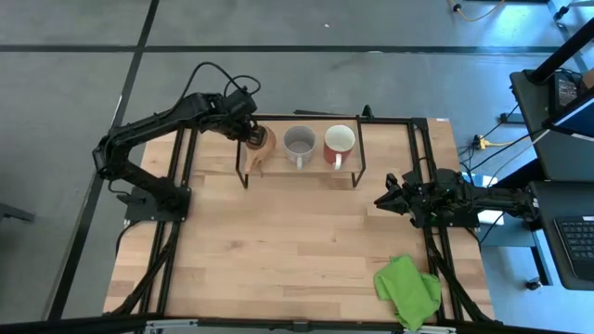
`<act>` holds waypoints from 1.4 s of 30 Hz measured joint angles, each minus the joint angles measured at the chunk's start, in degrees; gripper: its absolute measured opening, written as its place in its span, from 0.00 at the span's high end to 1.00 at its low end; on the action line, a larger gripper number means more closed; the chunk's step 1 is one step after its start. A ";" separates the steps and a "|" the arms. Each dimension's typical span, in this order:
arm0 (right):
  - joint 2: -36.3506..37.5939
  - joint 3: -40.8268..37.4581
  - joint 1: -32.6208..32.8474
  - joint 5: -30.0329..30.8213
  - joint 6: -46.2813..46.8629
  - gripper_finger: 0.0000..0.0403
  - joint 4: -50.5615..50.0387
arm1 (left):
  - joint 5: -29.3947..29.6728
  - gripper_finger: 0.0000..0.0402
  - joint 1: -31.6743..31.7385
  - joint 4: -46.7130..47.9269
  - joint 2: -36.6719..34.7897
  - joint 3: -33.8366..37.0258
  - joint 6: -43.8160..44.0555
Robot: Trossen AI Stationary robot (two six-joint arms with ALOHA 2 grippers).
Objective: Stack small to large cups/mugs on shelf
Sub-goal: Put the brown mug on the shelf
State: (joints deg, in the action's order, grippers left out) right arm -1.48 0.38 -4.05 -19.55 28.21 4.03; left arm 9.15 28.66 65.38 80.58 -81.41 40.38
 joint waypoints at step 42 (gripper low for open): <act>-0.02 0.02 0.00 0.00 0.02 0.83 0.00 | 5.37 0.96 -12.85 3.86 -5.38 -0.02 2.84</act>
State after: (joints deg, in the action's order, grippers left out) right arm -1.50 0.40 -4.05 -19.55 28.23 4.03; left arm 14.51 15.81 69.24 75.20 -81.43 43.22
